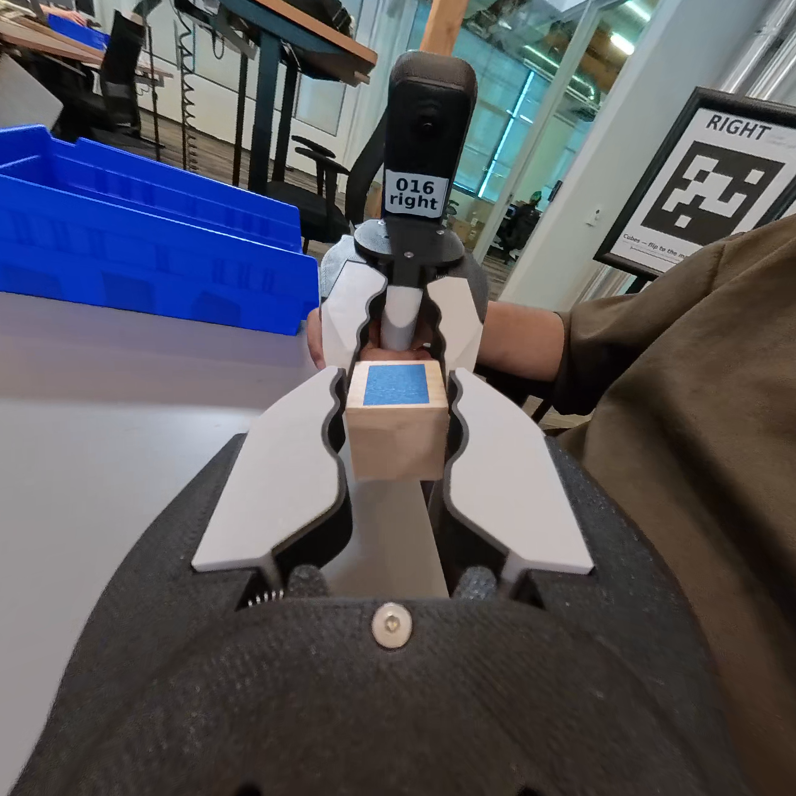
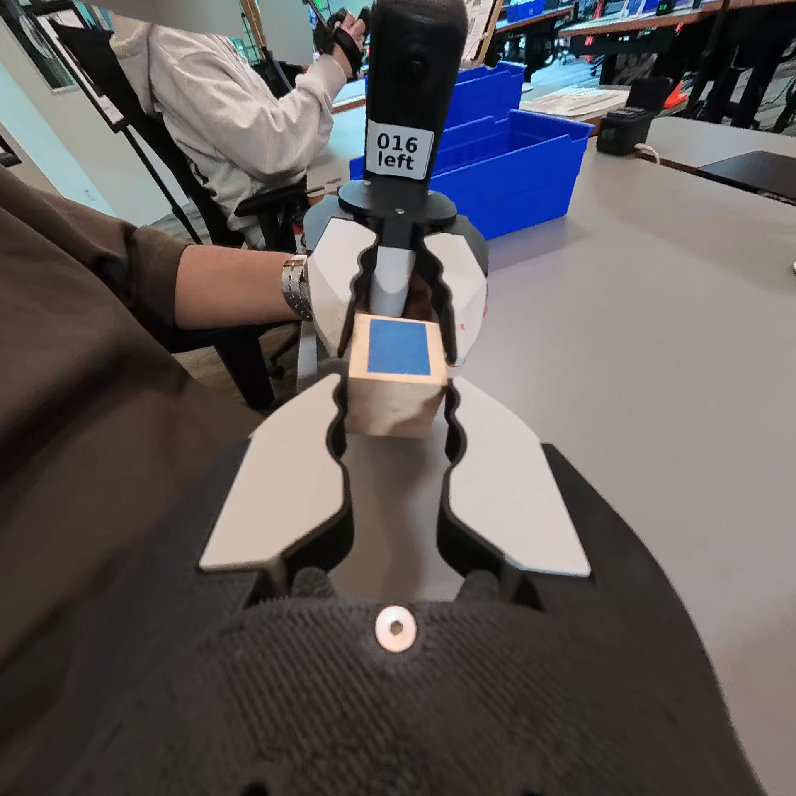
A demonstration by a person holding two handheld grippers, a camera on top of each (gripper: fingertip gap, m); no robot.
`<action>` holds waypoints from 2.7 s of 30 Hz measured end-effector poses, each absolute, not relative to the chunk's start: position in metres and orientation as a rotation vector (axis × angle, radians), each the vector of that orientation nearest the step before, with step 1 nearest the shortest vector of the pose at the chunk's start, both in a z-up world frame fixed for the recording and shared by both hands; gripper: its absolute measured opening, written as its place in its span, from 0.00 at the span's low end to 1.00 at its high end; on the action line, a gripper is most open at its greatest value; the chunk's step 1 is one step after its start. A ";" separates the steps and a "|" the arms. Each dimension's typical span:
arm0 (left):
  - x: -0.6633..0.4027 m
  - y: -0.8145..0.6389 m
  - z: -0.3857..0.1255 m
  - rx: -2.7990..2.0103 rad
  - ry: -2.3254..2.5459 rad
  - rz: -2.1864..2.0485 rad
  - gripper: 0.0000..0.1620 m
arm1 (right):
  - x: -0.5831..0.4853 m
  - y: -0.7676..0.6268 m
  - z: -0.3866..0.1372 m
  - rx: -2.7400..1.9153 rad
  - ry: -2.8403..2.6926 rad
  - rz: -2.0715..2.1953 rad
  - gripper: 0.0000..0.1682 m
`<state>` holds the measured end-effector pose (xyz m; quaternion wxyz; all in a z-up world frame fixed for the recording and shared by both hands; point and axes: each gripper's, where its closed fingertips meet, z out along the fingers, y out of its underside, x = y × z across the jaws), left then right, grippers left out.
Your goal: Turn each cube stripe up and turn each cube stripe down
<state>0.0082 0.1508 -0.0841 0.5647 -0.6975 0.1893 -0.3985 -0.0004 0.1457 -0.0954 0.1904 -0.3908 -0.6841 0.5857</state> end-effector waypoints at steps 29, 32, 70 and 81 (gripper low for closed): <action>-0.072 0.137 -0.097 -1.662 -0.054 -0.519 0.44 | 0.059 0.528 -0.071 -1.576 -0.920 0.822 0.26; -0.078 0.129 -0.097 -1.654 -0.096 -0.492 0.43 | 0.052 0.549 -0.118 -1.763 -1.011 0.668 0.26; -0.077 0.113 -0.096 -1.637 -0.123 -0.487 0.46 | 0.048 0.556 -0.187 -1.996 -1.232 0.417 0.27; -0.074 0.114 -0.100 -1.657 -0.115 -0.495 0.47 | 0.062 0.552 -0.201 -2.148 -1.269 0.352 0.26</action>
